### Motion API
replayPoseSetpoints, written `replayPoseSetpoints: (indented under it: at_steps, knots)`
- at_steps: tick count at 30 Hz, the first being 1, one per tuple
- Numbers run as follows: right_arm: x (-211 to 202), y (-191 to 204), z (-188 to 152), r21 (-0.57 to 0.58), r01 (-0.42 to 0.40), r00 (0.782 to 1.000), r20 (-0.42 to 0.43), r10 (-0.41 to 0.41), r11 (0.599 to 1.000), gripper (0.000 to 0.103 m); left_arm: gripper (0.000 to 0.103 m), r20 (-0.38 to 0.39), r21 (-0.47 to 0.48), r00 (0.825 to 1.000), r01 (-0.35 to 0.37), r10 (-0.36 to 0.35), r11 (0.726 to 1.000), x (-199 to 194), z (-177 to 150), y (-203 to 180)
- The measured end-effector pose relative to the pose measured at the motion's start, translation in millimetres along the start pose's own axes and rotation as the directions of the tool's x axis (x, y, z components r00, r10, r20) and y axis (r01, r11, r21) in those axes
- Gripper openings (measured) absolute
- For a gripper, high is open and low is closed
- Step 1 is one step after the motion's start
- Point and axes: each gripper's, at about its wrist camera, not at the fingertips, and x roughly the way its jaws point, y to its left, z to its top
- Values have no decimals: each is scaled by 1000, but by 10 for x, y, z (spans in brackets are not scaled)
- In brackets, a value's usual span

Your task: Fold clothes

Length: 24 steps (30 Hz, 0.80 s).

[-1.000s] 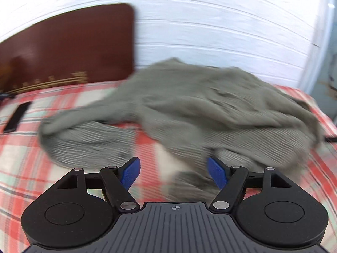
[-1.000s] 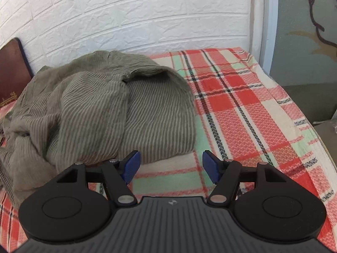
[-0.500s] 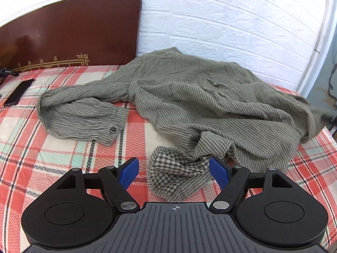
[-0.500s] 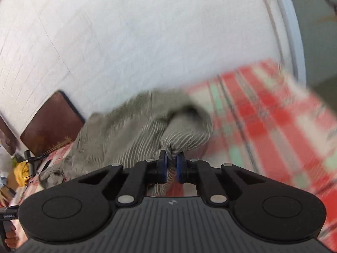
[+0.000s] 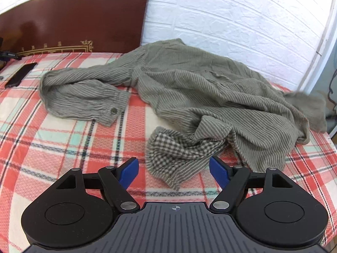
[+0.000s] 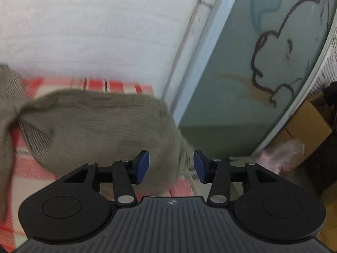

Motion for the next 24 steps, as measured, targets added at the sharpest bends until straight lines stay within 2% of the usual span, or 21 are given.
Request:
replayPoseSetpoints:
  at_steps: [2,4,6,8,9,11,13,16,20,24]
  knots:
    - [-204,27,-70,15,-68,997,32,68,998,53,85,3,23,1000,-16,16,1000,-29,-7,26]
    - [-408,55,-139,28,-137,989,65,135,990,62,85,11,55,1000,-28,28,998,-39,-4,26]
    - [-612,82,-209,38,-205,975,99,200,978,72,85,22,103,999,-27,25,994,-30,4,-21]
    - [-816,110,-278,46,-272,955,133,264,961,74,85,33,164,999,-33,28,986,6,21,-119]
    - [-918,124,-313,49,-305,944,150,295,951,74,85,45,203,998,-42,33,978,32,30,-191]
    - [-1020,342,-396,1,-427,900,100,425,904,74,85,70,281,997,-46,28,959,105,53,-337]
    - [-1083,593,-518,-43,-511,858,42,512,859,74,85,75,343,997,-45,20,938,217,85,-452]
    - [-1102,932,-700,-88,-559,829,-25,559,824,74,85,59,389,998,-38,16,921,403,131,-553]
    - [-1040,1125,-786,-123,-551,835,-74,546,825,74,85,53,389,996,-92,77,917,538,137,-495]
    - [-1070,1158,-797,-135,-572,820,-84,566,809,74,85,42,337,993,-114,106,935,552,126,-314]
